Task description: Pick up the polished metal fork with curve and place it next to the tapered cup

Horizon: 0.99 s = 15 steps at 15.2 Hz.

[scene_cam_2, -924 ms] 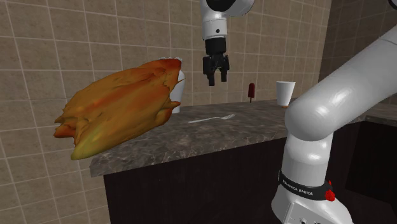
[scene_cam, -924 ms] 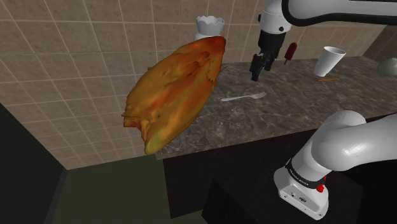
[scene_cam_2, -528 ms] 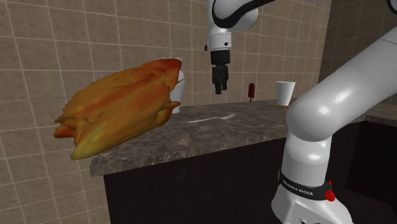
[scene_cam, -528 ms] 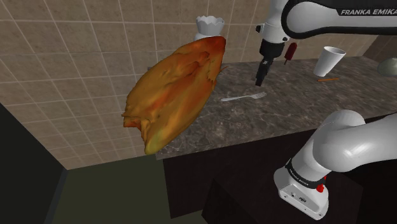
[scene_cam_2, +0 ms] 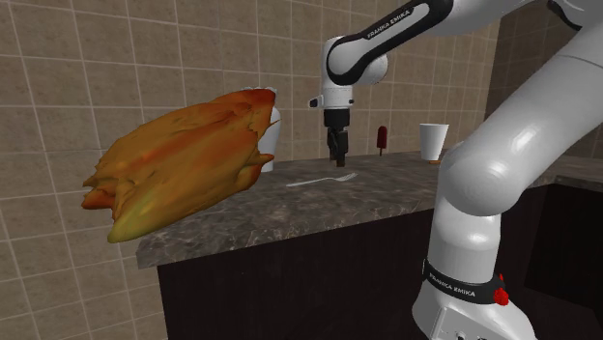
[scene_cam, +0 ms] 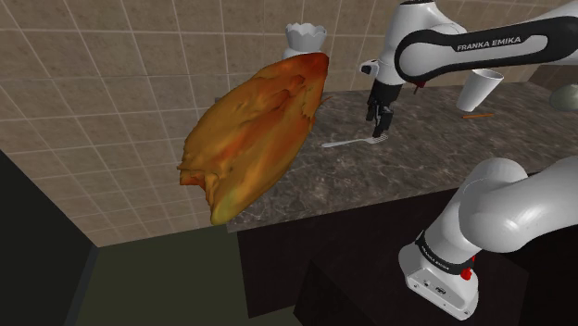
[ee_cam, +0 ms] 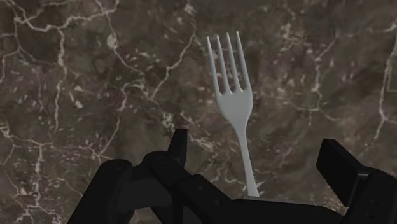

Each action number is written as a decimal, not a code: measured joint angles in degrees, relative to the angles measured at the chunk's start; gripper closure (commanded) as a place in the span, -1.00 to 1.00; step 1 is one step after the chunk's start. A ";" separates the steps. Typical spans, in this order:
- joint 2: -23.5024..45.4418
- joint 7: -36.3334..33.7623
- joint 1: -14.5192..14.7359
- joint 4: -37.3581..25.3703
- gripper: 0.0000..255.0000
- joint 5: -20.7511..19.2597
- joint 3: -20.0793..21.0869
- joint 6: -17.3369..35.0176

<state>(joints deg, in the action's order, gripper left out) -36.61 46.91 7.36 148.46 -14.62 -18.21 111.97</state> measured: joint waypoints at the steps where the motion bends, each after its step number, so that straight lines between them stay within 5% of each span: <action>1: 0.49 1.38 0.14 0.46 -1.00 -0.33 -0.73 1.02; 14: 3.39 2.82 0.06 4.37 -1.00 -1.57 -2.82 7.96; 15: 3.39 2.82 0.06 4.37 1.00 -1.57 -2.82 7.96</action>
<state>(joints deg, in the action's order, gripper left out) -33.22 49.72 7.42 152.83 -16.20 -21.02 119.93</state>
